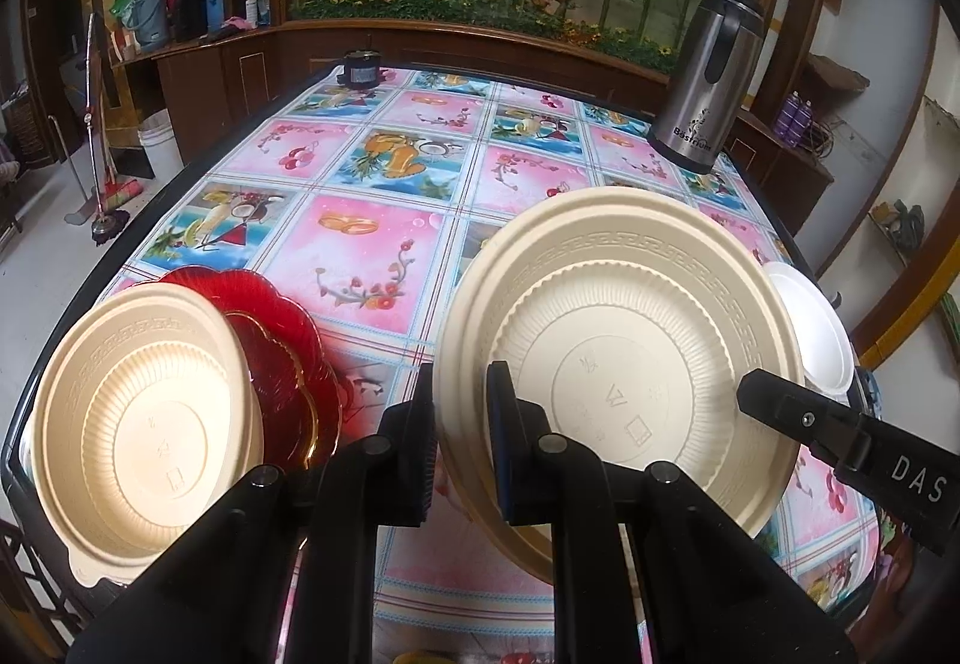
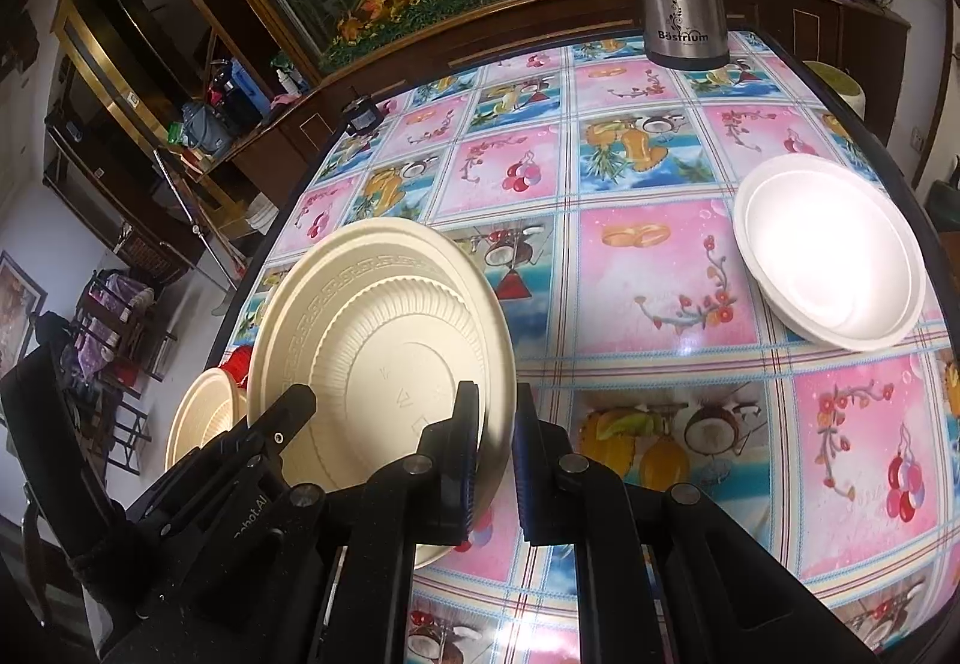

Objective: Organize plates and bowls

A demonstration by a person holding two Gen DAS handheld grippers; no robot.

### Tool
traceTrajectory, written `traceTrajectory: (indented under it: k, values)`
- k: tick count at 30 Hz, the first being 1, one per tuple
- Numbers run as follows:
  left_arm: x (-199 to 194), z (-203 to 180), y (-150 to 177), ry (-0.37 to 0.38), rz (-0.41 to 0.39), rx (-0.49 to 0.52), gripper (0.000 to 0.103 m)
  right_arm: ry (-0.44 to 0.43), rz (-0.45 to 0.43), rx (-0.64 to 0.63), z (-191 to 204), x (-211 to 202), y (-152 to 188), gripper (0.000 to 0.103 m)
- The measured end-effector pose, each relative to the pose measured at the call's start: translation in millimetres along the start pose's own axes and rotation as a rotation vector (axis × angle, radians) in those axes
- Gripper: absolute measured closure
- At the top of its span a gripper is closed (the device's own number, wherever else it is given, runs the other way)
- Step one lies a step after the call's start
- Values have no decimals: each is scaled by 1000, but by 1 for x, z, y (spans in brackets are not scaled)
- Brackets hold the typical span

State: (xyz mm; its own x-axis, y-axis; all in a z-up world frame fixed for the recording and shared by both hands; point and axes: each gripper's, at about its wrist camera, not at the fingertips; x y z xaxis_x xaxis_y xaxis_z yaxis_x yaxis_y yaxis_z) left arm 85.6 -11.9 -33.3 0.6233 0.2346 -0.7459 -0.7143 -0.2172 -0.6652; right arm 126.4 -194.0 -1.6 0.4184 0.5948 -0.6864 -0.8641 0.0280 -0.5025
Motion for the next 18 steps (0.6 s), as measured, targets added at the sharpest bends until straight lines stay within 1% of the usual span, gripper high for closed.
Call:
traceTrajectory:
  k: [6, 18]
  values:
    - [-3, 0, 3, -3, -6, 6, 90, 1, -3, 0, 0, -2, 7, 92]
    - [-9, 6, 6, -12, -23, 5, 90, -3, -6, -13, 6, -4, 10, 92]
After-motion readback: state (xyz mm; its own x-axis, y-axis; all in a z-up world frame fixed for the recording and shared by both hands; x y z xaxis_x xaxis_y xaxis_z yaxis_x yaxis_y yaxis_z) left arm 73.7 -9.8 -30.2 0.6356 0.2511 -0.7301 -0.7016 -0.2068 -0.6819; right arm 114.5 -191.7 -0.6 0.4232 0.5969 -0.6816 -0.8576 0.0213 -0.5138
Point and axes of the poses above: each gripper's, at about its wrist camera, not at the fingertips, and x roughly the way its jaws point, z to its left, y to its underside, and after that the axes turned 12 degrees about -y, right-handed
